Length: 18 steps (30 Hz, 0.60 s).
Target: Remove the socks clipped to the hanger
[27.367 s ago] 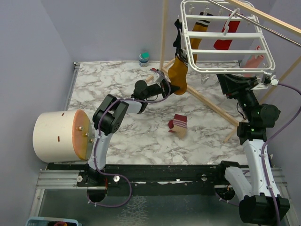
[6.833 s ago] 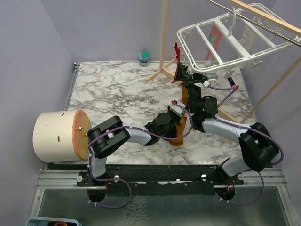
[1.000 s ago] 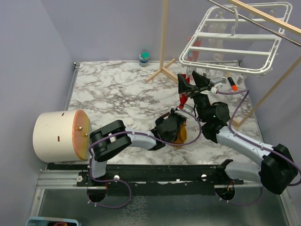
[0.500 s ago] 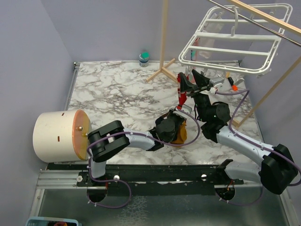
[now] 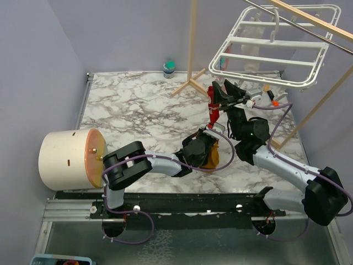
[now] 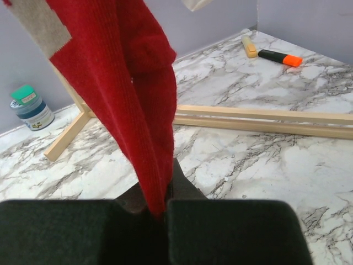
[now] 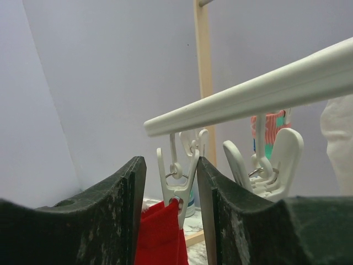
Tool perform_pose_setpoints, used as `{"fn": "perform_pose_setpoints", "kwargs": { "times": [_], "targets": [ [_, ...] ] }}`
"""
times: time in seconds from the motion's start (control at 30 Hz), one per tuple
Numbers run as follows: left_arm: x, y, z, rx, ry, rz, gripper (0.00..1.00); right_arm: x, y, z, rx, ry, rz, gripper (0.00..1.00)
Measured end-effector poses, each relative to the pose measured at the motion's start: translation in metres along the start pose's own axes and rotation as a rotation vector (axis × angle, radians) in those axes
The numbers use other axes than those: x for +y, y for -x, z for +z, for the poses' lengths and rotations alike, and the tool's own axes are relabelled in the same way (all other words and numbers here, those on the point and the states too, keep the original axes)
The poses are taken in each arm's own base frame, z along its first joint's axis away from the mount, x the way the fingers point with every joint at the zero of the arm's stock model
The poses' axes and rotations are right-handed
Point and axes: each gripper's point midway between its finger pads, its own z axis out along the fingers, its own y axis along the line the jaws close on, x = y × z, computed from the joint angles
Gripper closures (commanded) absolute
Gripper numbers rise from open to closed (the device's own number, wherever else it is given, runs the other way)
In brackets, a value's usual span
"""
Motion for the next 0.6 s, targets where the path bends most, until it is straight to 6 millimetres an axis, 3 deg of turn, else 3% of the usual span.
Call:
{"fn": "perform_pose_setpoints", "kwargs": {
  "times": [0.6],
  "targets": [
    [-0.0001, -0.0005, -0.0002, 0.001, -0.001, 0.001, 1.00, -0.0016, 0.0014, 0.0091, -0.013, -0.003, -0.003, 0.67]
  ]
}}
